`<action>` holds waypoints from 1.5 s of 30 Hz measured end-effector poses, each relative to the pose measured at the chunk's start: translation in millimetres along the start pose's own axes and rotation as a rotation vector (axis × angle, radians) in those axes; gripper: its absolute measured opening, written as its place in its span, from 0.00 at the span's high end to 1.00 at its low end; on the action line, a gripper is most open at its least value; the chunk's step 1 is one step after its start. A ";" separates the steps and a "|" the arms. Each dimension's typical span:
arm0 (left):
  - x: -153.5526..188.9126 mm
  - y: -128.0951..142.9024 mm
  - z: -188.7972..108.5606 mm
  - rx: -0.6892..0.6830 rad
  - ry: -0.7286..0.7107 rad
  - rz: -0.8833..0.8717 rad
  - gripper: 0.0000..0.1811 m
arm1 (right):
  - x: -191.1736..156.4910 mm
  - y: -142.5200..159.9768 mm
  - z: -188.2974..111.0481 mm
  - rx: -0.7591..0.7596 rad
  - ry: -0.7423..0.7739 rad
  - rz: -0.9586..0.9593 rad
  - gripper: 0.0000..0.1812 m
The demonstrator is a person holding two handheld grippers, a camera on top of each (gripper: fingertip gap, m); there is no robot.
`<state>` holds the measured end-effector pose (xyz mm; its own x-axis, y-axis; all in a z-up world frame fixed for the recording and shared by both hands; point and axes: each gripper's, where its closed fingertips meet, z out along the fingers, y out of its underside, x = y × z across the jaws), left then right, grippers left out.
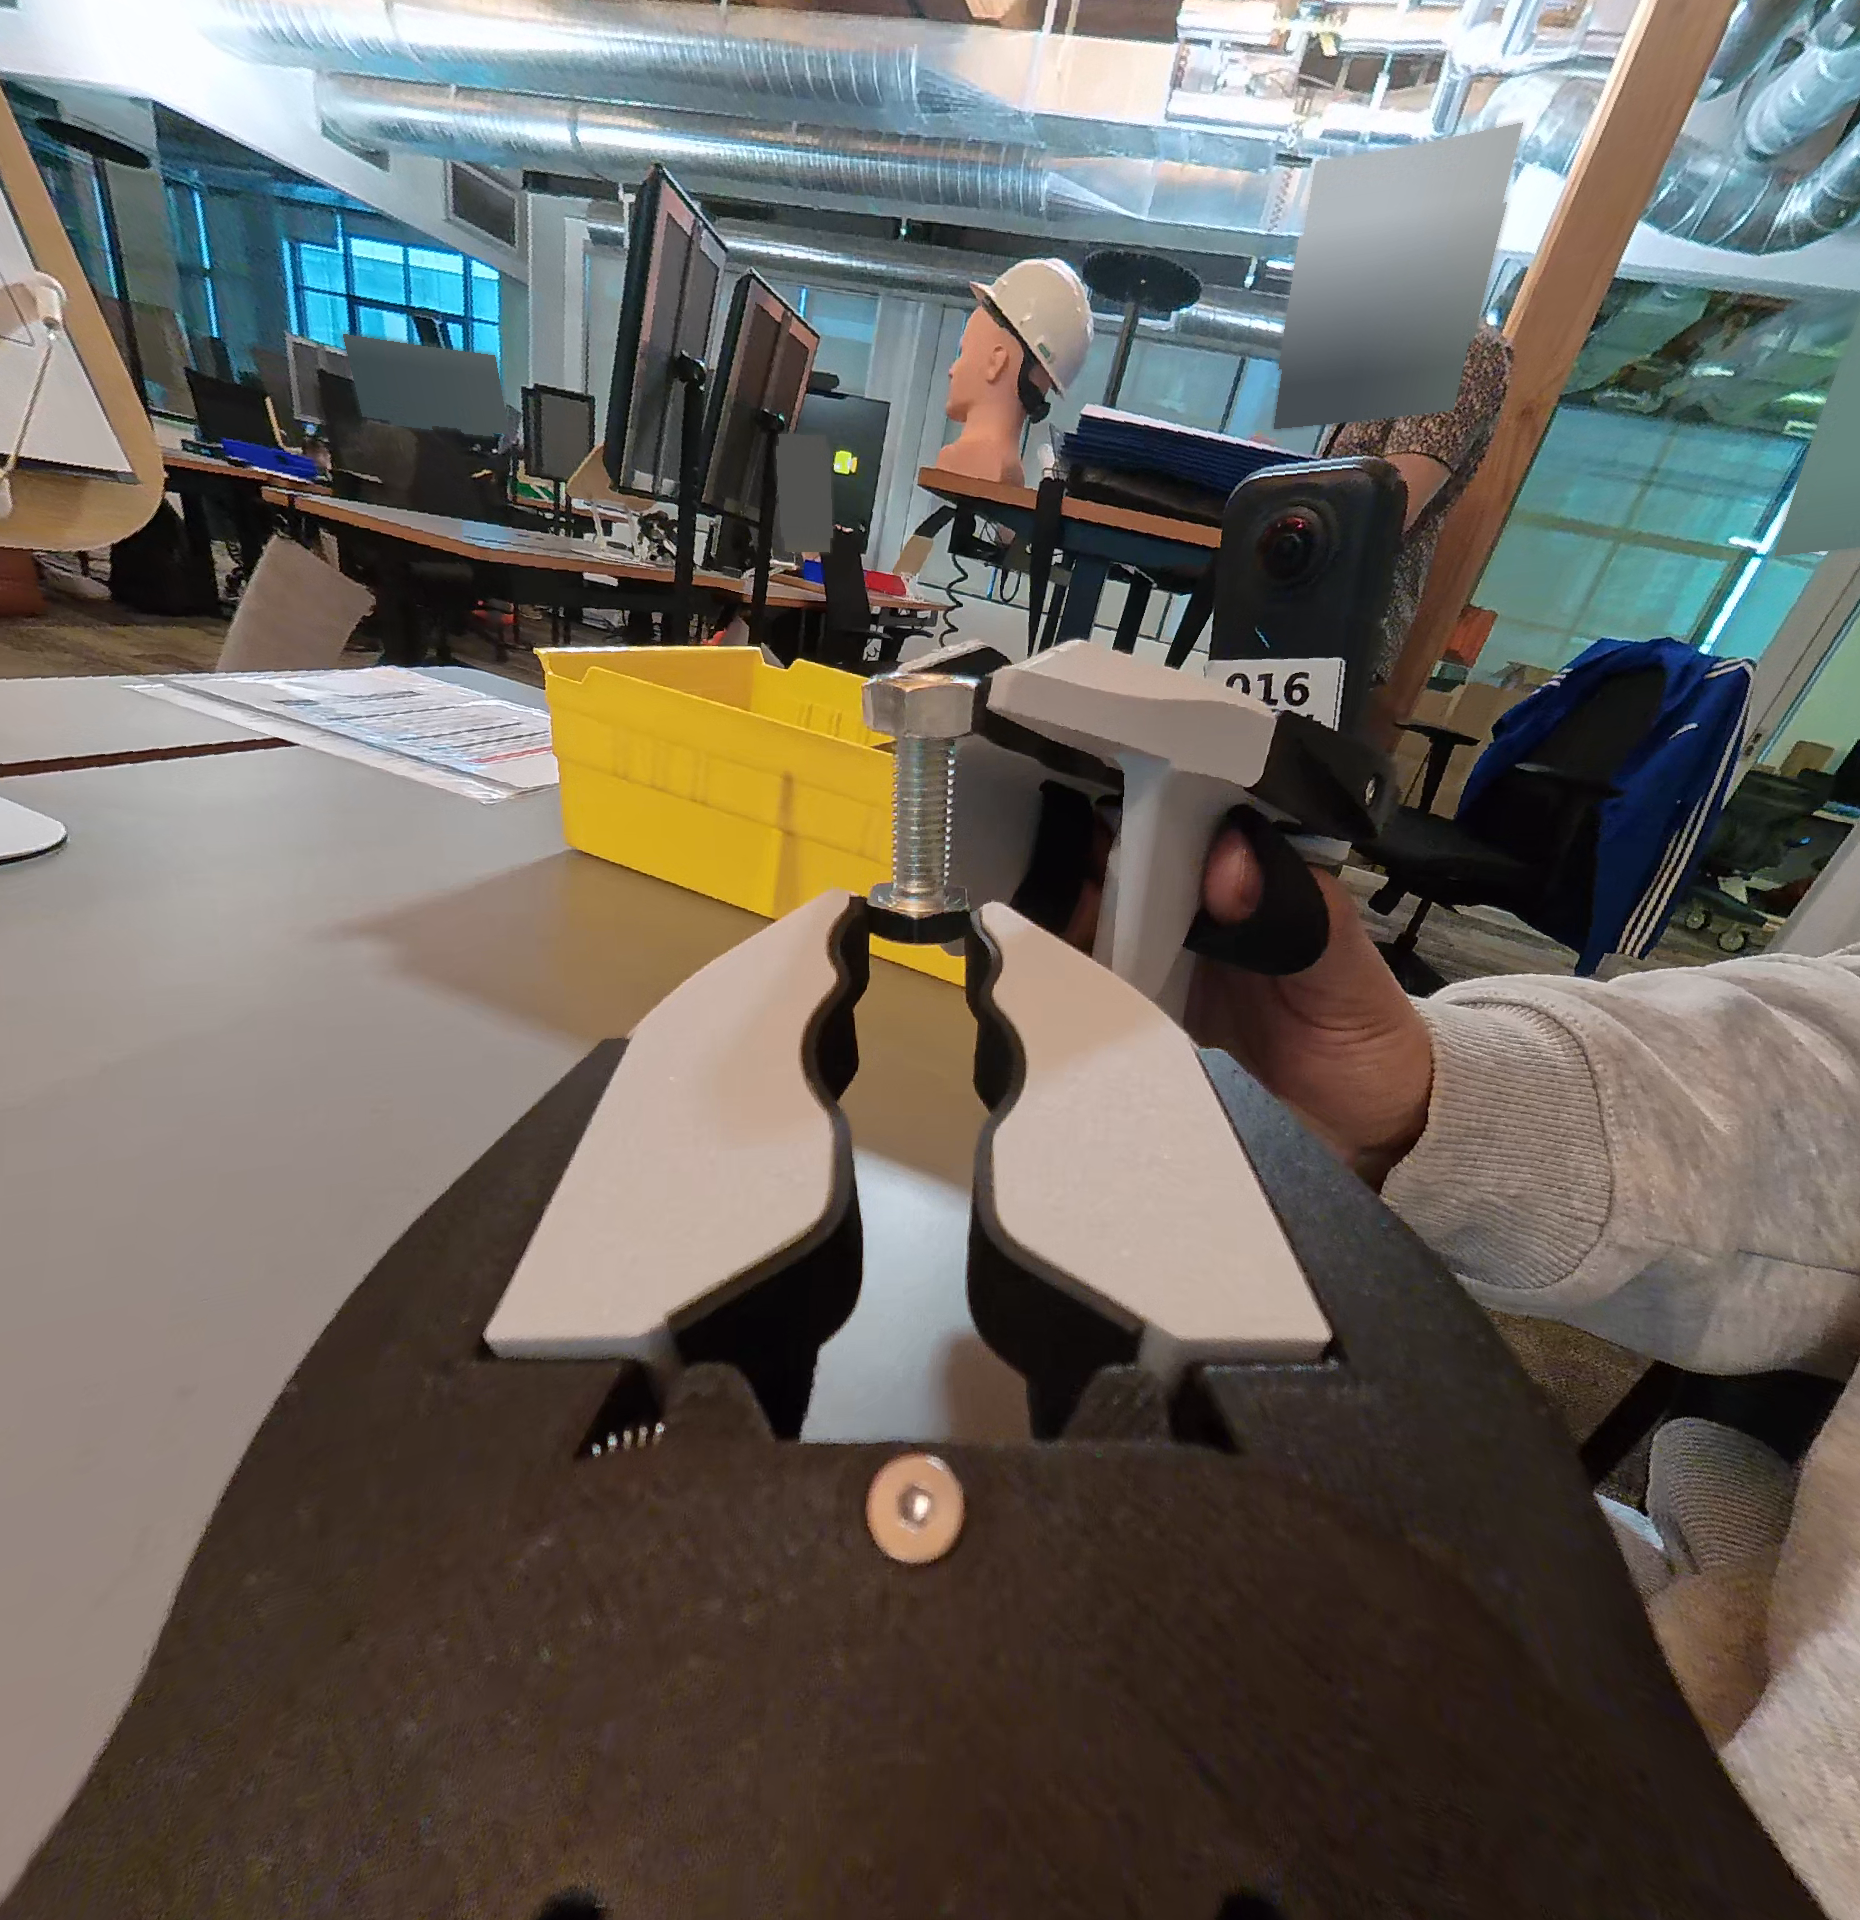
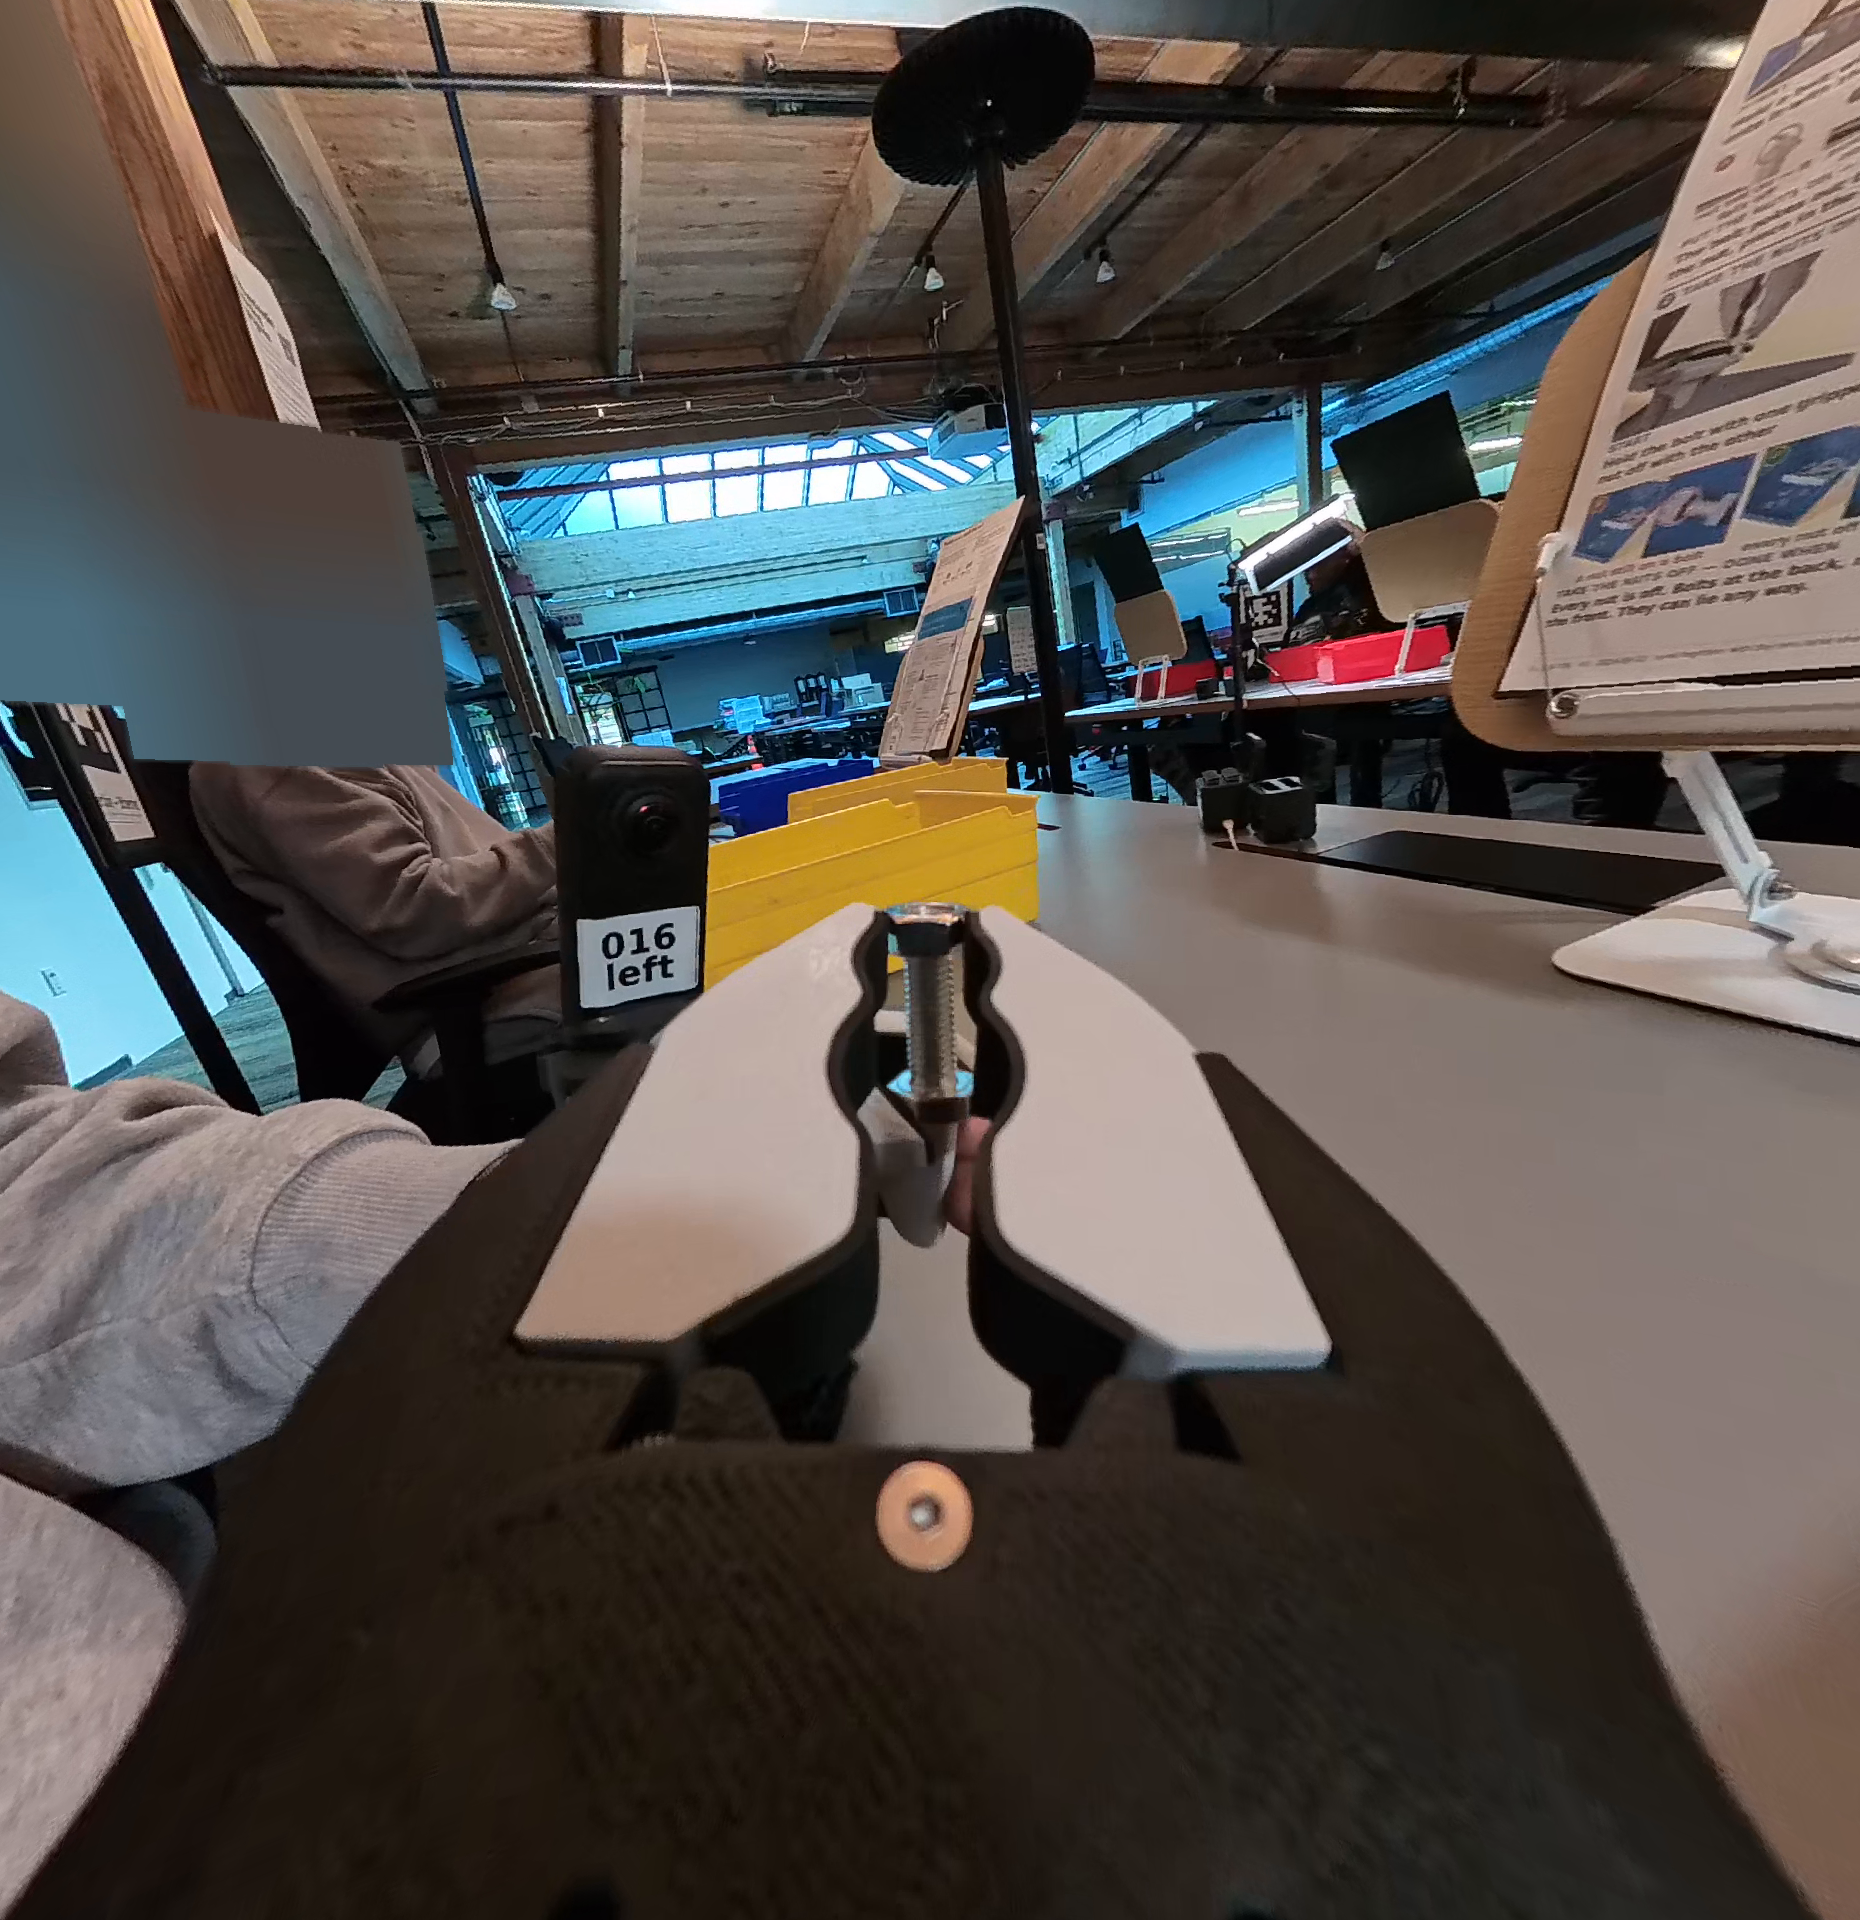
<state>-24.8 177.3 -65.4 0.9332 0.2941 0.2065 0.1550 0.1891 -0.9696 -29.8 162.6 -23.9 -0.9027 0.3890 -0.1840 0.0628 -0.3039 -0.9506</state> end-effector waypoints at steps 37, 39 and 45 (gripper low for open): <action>-1.0 -3.4 -0.9 0.027 -0.002 -0.006 0.90 | 1.3 -0.9 -0.4 -0.002 0.007 -0.015 0.91; -1.7 -4.5 -1.6 0.032 -0.002 -0.010 0.90 | 3.9 -1.5 -1.1 0.003 0.018 -0.004 0.91; -1.8 -4.3 -1.3 0.032 -0.002 -0.013 0.90 | 7.1 -7.8 -4.5 0.042 0.029 0.024 0.89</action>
<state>-26.7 174.8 -61.8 0.9305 0.2935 0.2190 0.1563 0.2225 -0.9623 -34.8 171.7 -18.9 -0.8885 0.4059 -0.2142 0.0658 -0.3493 -0.9347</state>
